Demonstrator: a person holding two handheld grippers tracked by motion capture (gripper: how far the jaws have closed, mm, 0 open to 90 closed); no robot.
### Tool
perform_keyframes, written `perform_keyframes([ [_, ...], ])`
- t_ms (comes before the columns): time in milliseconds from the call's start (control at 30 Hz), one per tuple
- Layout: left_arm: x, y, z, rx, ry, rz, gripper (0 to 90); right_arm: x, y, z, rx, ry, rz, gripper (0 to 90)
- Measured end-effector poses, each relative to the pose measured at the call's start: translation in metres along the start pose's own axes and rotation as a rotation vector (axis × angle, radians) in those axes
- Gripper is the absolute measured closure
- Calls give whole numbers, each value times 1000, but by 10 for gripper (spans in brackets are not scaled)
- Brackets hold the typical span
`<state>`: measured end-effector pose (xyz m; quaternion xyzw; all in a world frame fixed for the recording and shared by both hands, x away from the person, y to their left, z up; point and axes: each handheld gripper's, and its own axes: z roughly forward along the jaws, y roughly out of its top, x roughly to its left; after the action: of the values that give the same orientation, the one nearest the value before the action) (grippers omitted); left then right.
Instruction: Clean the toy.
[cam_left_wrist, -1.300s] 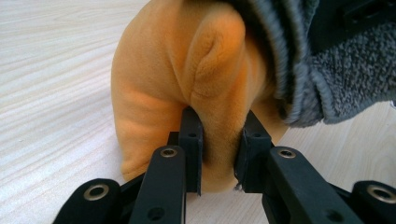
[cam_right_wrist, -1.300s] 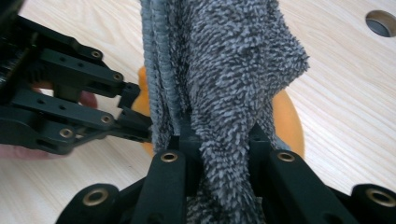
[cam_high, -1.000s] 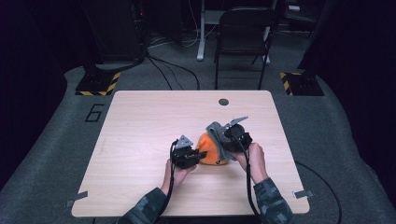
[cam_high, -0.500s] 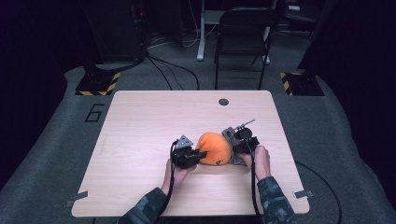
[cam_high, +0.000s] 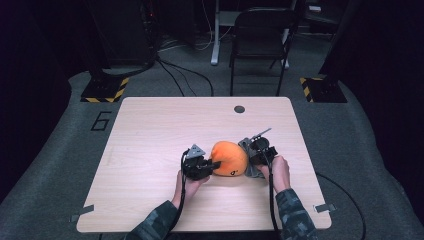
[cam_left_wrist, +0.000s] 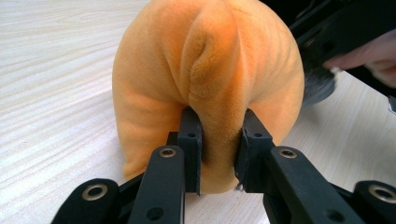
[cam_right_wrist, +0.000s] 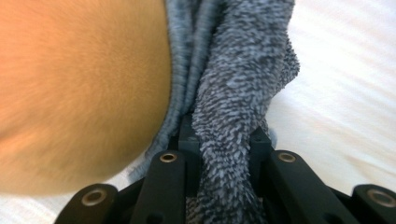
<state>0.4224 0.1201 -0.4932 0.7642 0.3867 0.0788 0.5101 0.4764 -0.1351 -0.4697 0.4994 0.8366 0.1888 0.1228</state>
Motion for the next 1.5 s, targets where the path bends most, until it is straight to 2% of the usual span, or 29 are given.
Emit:
perform_keyframes([
  [67, 1, 0, 0, -4, 0, -6, 744, 0, 2, -13, -26, -21, -16, 745],
  [100, 1, 0, 0, -5, 0, -6, 744, 1, 3, -21, -43, -23, -4, 745],
  [200, 0, 0, 0, -3, 2, -1, 743, 6, 7, -48, -120, -18, -16, 745],
  [233, 0, 0, 0, -4, 3, -1, 742, 9, 9, -56, -149, -14, -34, 744],
  [300, 0, 0, 0, -4, 4, -1, 741, 19, 11, -69, -193, 13, -59, 745],
  [367, 0, 0, 0, -6, 5, 0, 740, 34, 14, -75, -204, 30, -99, 745],
  [433, 2, -1, 0, -7, 9, -2, 736, 41, 15, -71, -196, 44, -123, 745],
  [467, 3, -1, 0, -5, 8, -4, 733, 43, 15, -68, -184, 47, -111, 747],
  [500, 3, -1, 0, -5, 4, -5, 730, 42, 16, -63, -185, 45, -123, 748],
  [600, 3, -1, 1, -6, 9, 9, 725, 42, 14, -52, -173, 43, -116, 749],
  [700, 3, -1, 1, -5, 9, 8, 726, 41, 14, -55, -178, 41, -111, 747],
  [800, 3, -1, 1, -10, 7, -2, 727, 42, 15, -67, -214, 15, -120, 747],
  [900, 3, -1, 1, -9, 9, 9, 726, 49, 16, -78, -257, 20, -139, 748],
  [1033, 4, -1, 1, -9, 7, 13, 717, 56, 17, -61, -211, 22, -158, 752],
  [1100, 5, -2, 1, -25, -14, 23, 670, 55, 16, -52, -200, 20, -147, 755],
  [1200, 11, -3, 1, -38, -36, 34, 559, 52, 15, -52, -204, 22, -147, 757],
  [1367, 9, -4, -1, -37, -2, 92, 403, 51, 15, -50, -202, 28, -141, 757],
  [1500, 10, -7, 0, -9, 15, 135, 350, 49, 15, -49, -207, 30, -138, 757],
])
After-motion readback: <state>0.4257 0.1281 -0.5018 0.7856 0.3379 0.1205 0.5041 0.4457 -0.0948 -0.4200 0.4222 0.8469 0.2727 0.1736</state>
